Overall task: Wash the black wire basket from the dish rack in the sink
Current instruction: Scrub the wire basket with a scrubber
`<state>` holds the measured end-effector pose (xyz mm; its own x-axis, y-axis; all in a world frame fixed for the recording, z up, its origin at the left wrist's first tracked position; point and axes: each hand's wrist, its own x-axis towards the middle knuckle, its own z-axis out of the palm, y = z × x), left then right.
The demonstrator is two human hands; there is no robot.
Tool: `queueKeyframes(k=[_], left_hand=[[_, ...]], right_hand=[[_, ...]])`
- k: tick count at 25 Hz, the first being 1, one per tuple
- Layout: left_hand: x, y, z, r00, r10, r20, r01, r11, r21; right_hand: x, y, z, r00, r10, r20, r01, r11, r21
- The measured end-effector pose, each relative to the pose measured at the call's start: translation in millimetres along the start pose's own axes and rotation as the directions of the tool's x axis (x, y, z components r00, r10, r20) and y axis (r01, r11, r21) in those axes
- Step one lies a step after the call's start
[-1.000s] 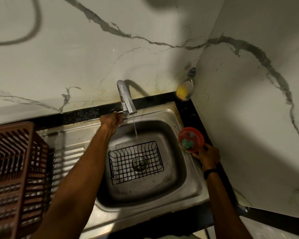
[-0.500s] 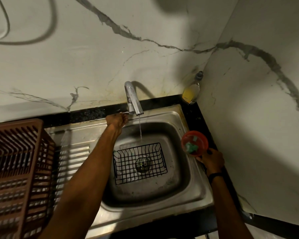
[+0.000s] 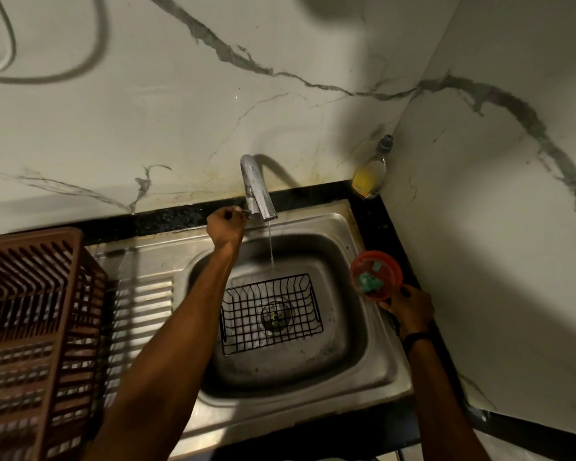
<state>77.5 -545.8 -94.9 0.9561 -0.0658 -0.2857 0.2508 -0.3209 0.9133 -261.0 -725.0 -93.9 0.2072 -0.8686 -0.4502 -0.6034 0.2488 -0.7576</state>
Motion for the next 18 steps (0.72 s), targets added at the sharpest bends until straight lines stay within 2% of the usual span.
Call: queueKeyframes(k=[4, 6, 10, 12, 14, 16, 18], left_hand=[[-9.6, 2.3, 1.8, 0.972, 0.195, 0.134, -0.206, 0.975, 0.079], [-9.2, 3.8, 2.3, 0.941, 0.260, 0.217, -0.300, 0.938, 0.177], [-5.7, 5.4, -6.9, 0.913, 0.253, 0.321, -0.343, 0.902, 0.263], [-8.8, 1.2, -12.6, 0.918, 0.233, 0.321, -0.315, 0.920, 0.234], [-15.0, -15.2, -20.0, 0.950, 0.183, 0.254, -0.241, 0.945, 0.221], [-17.8, -47.9, -29.6, 0.981, 0.070, 0.178, -0.127, 0.935, 0.330], [-20.8, -91.1, -40.7, 0.985, -0.128, 0.114, 0.049, 0.848, 0.528]], right_hand=[[2.4, -2.3, 0.5, 1.000, 0.015, -0.008, -0.016, 0.998, -0.054], [21.3, 19.1, 1.7, 0.999, 0.036, 0.019, -0.035, 0.999, -0.016], [19.0, 14.6, -0.2, 0.998, 0.061, -0.009, -0.061, 0.998, 0.007], [3.2, -6.1, -1.3, 0.995, 0.099, -0.013, -0.098, 0.994, 0.052], [2.1, -9.7, -0.4, 0.994, 0.112, -0.016, -0.110, 0.990, 0.086], [1.1, -11.6, 0.7, 0.994, 0.109, -0.016, -0.107, 0.987, 0.124], [0.1, -13.7, 1.5, 0.994, 0.103, -0.021, -0.099, 0.984, 0.150]])
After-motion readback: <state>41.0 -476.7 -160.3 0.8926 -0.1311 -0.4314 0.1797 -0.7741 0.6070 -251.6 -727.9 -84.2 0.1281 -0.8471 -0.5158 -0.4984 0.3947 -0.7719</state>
